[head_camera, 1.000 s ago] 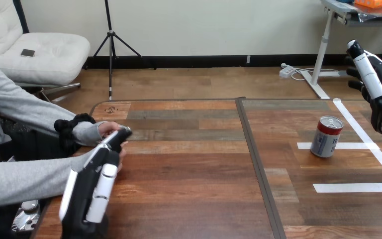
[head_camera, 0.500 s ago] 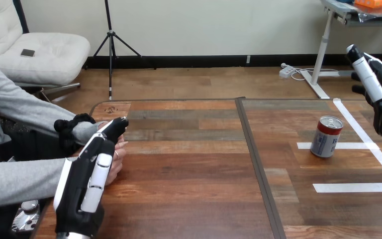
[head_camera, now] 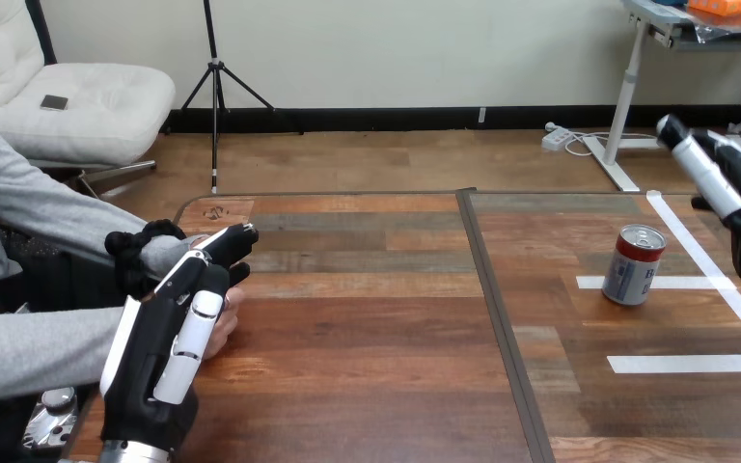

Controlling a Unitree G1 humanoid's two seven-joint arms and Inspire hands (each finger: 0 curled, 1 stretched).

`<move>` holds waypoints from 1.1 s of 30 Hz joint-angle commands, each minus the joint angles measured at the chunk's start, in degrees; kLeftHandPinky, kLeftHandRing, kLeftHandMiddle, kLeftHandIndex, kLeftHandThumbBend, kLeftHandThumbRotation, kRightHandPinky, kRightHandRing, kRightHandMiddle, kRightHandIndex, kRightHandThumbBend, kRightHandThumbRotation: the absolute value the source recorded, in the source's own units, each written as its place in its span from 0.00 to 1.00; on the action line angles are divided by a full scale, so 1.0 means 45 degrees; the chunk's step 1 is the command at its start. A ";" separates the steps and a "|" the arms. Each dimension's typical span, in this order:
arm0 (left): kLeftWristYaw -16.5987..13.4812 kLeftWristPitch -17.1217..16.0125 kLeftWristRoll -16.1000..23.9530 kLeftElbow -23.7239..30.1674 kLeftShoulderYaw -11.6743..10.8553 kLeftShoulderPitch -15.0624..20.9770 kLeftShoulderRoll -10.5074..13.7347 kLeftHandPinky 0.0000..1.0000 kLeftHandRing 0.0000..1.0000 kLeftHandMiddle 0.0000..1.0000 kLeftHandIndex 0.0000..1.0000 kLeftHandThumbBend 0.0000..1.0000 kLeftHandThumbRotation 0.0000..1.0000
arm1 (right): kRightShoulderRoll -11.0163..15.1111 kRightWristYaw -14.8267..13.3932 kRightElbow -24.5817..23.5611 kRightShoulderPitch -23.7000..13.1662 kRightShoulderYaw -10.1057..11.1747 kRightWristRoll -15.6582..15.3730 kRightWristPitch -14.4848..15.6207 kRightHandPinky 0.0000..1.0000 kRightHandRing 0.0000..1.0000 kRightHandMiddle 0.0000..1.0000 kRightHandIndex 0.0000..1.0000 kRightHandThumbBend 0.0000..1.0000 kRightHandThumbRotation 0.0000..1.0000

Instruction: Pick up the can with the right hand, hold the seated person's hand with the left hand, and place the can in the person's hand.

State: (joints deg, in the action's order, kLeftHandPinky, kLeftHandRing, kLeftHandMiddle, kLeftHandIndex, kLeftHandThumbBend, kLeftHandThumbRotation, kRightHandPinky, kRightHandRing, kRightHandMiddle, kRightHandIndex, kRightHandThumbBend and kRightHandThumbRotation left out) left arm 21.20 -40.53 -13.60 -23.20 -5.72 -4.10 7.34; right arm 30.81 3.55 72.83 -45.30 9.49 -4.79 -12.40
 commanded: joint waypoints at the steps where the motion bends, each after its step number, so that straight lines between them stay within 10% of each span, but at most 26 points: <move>1: 0.0160 0.0000 -0.0224 0.0729 -0.0096 0.0709 0.0162 0.87 0.90 0.85 0.79 0.50 0.81 | 0.0229 -0.0200 -0.0058 -0.0834 -0.0006 0.0015 0.0161 0.90 0.99 0.98 0.91 1.00 0.73; 33: -0.0046 0.0353 -0.0114 0.2107 0.0149 -0.0074 -0.0278 0.85 0.89 0.83 0.78 0.58 0.82 | -0.0281 0.0250 0.0003 -0.0297 -0.0421 -0.0213 0.0811 0.87 0.97 0.98 0.94 1.00 0.48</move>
State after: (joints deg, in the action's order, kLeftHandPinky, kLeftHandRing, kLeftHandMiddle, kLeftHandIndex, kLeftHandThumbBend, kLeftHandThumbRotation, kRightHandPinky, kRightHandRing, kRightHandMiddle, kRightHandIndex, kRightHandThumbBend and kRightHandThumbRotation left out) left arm 21.43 -39.16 -14.85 -17.35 -5.43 -4.92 6.21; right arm 30.68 4.83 72.96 -45.21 8.68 -5.04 -8.42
